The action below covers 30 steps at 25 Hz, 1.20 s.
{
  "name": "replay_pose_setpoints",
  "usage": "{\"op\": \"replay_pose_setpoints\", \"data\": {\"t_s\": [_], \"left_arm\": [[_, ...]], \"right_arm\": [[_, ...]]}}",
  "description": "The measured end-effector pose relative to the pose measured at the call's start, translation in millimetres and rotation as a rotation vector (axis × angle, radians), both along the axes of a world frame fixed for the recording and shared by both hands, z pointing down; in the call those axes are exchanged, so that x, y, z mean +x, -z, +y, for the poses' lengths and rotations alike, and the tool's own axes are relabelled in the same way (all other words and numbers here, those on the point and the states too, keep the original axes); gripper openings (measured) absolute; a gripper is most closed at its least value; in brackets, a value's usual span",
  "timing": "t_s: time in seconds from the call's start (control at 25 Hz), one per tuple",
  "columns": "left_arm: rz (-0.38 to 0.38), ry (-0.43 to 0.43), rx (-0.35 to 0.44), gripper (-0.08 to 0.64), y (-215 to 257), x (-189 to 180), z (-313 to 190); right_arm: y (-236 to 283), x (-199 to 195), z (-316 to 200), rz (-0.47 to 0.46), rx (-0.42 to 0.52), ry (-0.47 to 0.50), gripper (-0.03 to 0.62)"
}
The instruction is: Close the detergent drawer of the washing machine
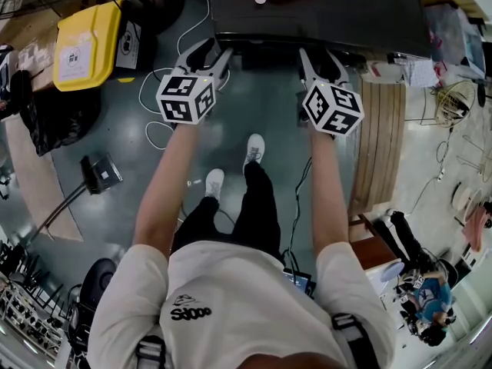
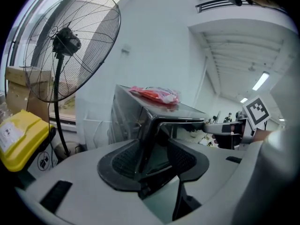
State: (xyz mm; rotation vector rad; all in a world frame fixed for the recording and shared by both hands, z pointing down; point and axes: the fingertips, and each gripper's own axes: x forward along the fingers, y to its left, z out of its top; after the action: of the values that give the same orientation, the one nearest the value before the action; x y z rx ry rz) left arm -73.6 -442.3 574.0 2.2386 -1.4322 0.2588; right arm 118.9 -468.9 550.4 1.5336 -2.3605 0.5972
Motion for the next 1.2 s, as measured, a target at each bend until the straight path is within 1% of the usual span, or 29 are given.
{"op": "replay_pose_setpoints", "data": {"t_s": [0.12,0.24,0.36,0.44,0.56,0.72,0.84,0.96,1.04,1.12,1.2], "left_arm": [[0.038,0.018,-0.01,0.211,-1.9,-1.9,-1.1],[0.025,0.035,-0.004,0.224,-2.3,-5.0,-3.3],[0.03,0.07,-0.017,0.222,-3.4,-7.1,-10.4],[0.023,0.069,-0.014,0.224,-3.0,-7.4,-12.6],[0.023,0.071,-0.002,0.224,-2.9,-7.3,-14.3],[-0.037,0.08,0.025,0.224,-0.3,-7.2,-15.6],[-0.06,0.089,0.02,0.224,0.5,-7.3,-15.0],[-0.154,0.088,0.003,0.217,2.4,-7.2,-10.3],[-0.197,0.083,-0.017,0.2,3.8,-5.8,-3.9],[-0.202,0.06,-0.027,0.199,7.7,-3.1,5.7],[-0.182,0.023,-0.029,0.199,14.3,-0.4,18.2]], "right_arm": [[0.1,0.4,-0.5,0.008,0.003,-0.008,0.187],[-0.5,0.4,-2.3,0.005,0.0,-0.03,0.187],[-1.4,2.0,-7.2,-0.001,-0.009,-0.1,0.193],[-0.8,1.4,-8.4,-0.002,-0.002,-0.135,0.193],[-0.4,1.1,-9.9,-0.009,0.01,-0.147,0.193],[-0.2,1.7,-11.5,-0.014,0.012,-0.135,0.195],[-0.1,1.9,-11.1,-0.011,0.013,-0.13,0.195],[-0.1,1.8,-7.1,0.026,0.001,-0.123,0.193],[1.6,2.4,-1.7,0.051,-0.019,-0.123,0.193],[7.7,3.6,6.8,0.066,-0.026,-0.119,0.193],[15.3,5.4,19.2,0.079,-0.024,-0.115,0.192]]}}
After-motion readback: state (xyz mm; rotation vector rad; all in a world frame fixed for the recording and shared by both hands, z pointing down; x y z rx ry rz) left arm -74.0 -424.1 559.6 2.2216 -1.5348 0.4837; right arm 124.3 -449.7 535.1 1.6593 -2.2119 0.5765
